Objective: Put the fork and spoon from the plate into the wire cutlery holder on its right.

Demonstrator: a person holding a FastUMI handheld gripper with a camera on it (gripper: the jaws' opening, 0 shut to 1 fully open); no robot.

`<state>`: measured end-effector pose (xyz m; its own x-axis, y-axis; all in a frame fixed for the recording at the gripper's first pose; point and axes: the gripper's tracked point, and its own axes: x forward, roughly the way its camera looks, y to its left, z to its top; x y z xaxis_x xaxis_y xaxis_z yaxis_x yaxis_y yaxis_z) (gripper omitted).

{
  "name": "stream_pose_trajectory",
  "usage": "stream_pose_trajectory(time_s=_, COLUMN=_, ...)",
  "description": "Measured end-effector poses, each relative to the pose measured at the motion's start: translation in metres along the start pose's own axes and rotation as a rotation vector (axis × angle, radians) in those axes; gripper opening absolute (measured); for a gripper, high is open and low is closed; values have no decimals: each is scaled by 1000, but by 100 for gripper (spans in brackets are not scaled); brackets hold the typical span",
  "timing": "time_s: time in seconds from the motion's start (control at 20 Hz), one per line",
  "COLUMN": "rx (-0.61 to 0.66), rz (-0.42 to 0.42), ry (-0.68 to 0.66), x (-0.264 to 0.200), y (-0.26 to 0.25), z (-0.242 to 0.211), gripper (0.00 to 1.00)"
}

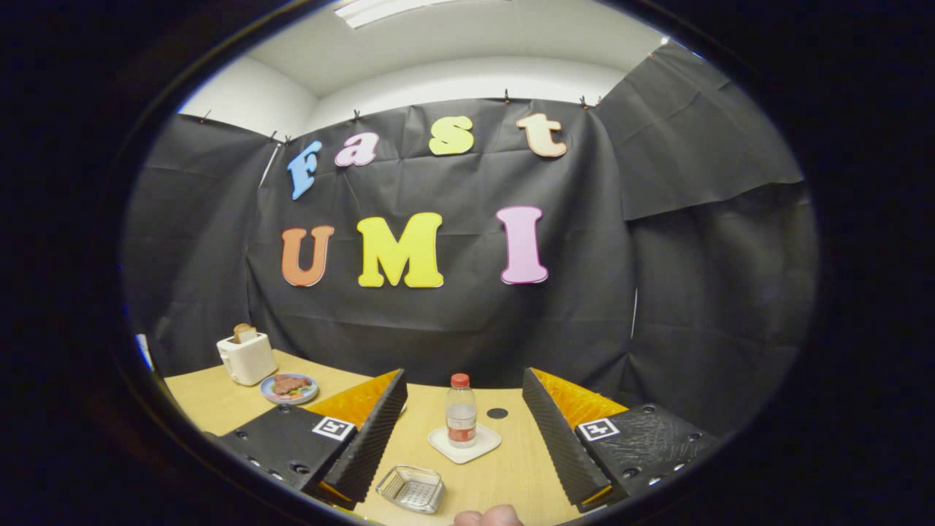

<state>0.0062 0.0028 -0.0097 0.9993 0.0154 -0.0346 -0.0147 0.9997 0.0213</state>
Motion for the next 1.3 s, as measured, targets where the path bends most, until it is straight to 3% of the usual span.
stream_pose_trajectory(time_s=1.05, rx=-3, rz=-41, ry=58, x=8, y=29, z=-11, gripper=95)
stream_pose_trajectory(time_s=1.3, rx=-31, rz=26, ry=153, x=0, y=69, z=-27, gripper=95)
